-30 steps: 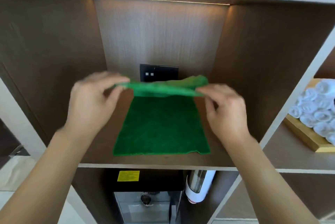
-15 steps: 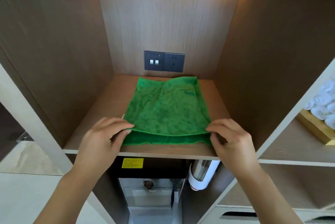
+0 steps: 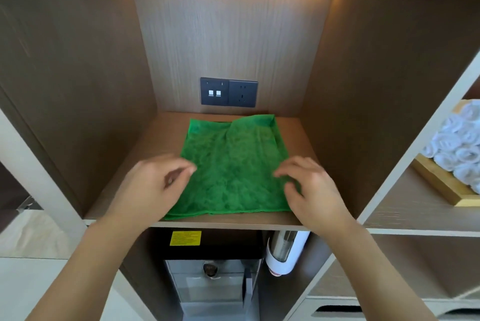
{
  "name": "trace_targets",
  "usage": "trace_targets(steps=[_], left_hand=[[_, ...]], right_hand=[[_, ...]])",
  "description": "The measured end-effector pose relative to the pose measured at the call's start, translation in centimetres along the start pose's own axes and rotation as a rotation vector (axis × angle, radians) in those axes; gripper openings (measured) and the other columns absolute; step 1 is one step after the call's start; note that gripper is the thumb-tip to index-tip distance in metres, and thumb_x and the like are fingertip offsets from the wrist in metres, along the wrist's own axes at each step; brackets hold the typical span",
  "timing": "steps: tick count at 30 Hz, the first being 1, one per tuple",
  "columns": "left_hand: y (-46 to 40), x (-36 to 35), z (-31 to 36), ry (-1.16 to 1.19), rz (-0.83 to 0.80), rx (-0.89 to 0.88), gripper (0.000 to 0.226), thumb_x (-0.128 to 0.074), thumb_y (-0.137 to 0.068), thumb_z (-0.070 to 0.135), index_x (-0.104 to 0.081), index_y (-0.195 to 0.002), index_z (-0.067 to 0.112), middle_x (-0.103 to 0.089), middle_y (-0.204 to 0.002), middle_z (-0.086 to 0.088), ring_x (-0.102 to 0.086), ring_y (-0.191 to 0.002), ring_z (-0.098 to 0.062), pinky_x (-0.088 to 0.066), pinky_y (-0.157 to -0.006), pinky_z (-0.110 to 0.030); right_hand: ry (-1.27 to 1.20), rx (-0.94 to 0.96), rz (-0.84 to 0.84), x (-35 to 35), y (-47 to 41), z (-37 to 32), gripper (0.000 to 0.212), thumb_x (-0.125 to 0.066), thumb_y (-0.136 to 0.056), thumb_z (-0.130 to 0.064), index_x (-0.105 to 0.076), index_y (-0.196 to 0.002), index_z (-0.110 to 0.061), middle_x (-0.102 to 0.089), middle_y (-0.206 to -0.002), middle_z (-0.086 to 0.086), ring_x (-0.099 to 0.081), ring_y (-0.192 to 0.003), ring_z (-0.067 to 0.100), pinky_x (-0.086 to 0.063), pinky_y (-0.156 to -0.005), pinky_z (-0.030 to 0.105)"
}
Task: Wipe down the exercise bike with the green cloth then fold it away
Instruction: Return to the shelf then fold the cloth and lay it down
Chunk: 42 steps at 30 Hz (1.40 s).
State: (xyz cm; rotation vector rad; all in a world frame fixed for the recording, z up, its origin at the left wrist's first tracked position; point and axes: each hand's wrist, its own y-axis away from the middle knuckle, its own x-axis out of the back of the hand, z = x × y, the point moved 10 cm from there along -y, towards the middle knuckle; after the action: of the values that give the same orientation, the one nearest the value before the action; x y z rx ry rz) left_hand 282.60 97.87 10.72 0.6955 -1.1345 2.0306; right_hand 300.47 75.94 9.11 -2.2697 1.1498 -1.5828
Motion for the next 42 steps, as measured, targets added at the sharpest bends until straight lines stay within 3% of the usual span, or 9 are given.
trace_targets(steps=[4, 9, 13, 19, 25, 32, 34, 36, 42], left_hand=[[-6.9, -7.6, -2.0, -0.190, -0.350, 0.058, 0.054, -0.053, -0.106, 0.037, -0.043, -0.157, 0.020, -0.040, -0.163, -0.005, -0.037, -0.150, -0.025, -0.027, -0.125, -0.039], [-5.8, -11.2, -4.8, -0.350, -0.537, 0.185, 0.066, -0.027, -0.108, 0.057, -0.013, -0.166, 0.030, -0.008, -0.175, -0.002, -0.006, -0.161, -0.024, -0.010, -0.130, -0.045], [-1.3, -9.3, -2.3, -0.344, -0.526, 0.170, 0.071, -0.029, -0.103, 0.067, -0.015, -0.165, 0.036, -0.010, -0.174, 0.006, -0.010, -0.161, -0.020, -0.014, -0.128, -0.042], [-4.0, -5.6, -1.2, -0.304, -0.273, 0.151, 0.041, -0.053, -0.104, 0.044, -0.060, -0.140, 0.025, -0.060, -0.140, -0.003, -0.052, -0.133, -0.026, -0.050, -0.103, -0.044], [-11.2, -4.9, -7.6, -0.269, -0.240, 0.200, 0.060, -0.058, -0.080, -0.011, -0.073, -0.124, 0.027, -0.063, -0.140, -0.007, -0.055, -0.134, -0.031, -0.048, -0.108, -0.041], [-10.5, -5.6, -11.4, 0.071, -0.100, 0.140, 0.039, -0.065, -0.084, -0.015, -0.082, -0.107, 0.012, -0.077, -0.105, 0.002, -0.071, -0.103, -0.016, -0.045, -0.088, -0.005], [-10.8, -6.2, -12.0, 0.081, -0.120, 0.125, 0.035, -0.067, -0.086, -0.014, -0.082, -0.106, 0.011, -0.077, -0.105, 0.000, -0.071, -0.101, -0.017, -0.051, -0.092, -0.018], [-11.2, -6.4, -12.0, 0.071, -0.105, 0.101, 0.034, -0.068, -0.084, -0.013, -0.083, -0.099, 0.013, -0.078, -0.099, -0.003, -0.072, -0.097, -0.021, -0.055, -0.092, -0.032], [-11.3, -5.5, -13.1, 0.107, -0.035, 0.153, 0.065, -0.064, -0.086, -0.014, -0.074, -0.077, 0.050, -0.074, -0.092, 0.007, -0.070, -0.089, -0.013, -0.053, -0.085, -0.023]], right_hand=[[0.191, -0.149, -0.409, -6.7, -6.1, 1.0, 0.056, -0.046, -0.108, -0.039, -0.037, -0.161, -0.022, -0.029, -0.170, -0.001, -0.024, -0.158, 0.021, -0.026, -0.126, 0.046], [0.267, -0.241, -0.565, -9.6, -4.4, 3.0, 0.074, -0.029, -0.107, -0.063, -0.010, -0.168, -0.025, 0.000, -0.177, -0.004, 0.001, -0.163, 0.018, -0.005, -0.130, 0.043], [0.257, -0.207, -0.547, -7.5, 0.8, 1.4, 0.076, -0.026, -0.104, -0.069, -0.007, -0.168, -0.033, 0.005, -0.175, -0.013, 0.005, -0.162, 0.011, -0.003, -0.131, 0.039], [0.327, -0.207, -0.526, -5.4, -1.8, -0.6, 0.071, -0.040, -0.105, -0.062, -0.022, -0.165, -0.030, -0.011, -0.175, -0.004, -0.019, -0.159, 0.022, -0.024, -0.122, 0.050], [0.356, -0.216, -0.313, -6.6, -11.7, 1.9, 0.043, -0.048, -0.102, -0.014, -0.053, -0.145, -0.016, -0.047, -0.146, 0.008, -0.044, -0.137, 0.036, -0.040, -0.109, 0.052], [0.308, -0.386, -0.085, -6.8, -12.0, 9.0, 0.053, -0.049, -0.089, 0.001, -0.065, -0.136, -0.016, -0.056, -0.134, 0.010, -0.048, -0.127, 0.037, -0.043, -0.108, 0.046], [0.257, -0.376, -0.044, -6.8, -12.3, 9.6, 0.046, -0.052, -0.090, 0.002, -0.070, -0.129, -0.014, -0.061, -0.127, 0.012, -0.051, -0.122, 0.039, -0.044, -0.106, 0.044], [0.216, -0.362, -0.039, -7.0, -12.6, 9.6, 0.035, -0.057, -0.093, 0.000, -0.075, -0.121, -0.012, -0.063, -0.121, 0.014, -0.052, -0.118, 0.039, -0.044, -0.104, 0.041], [0.088, -0.373, 0.119, -5.2, -12.4, 10.0, 0.025, -0.063, -0.092, 0.002, -0.080, -0.106, -0.009, -0.067, -0.110, 0.013, -0.063, -0.106, 0.034, -0.044, -0.095, 0.032]])
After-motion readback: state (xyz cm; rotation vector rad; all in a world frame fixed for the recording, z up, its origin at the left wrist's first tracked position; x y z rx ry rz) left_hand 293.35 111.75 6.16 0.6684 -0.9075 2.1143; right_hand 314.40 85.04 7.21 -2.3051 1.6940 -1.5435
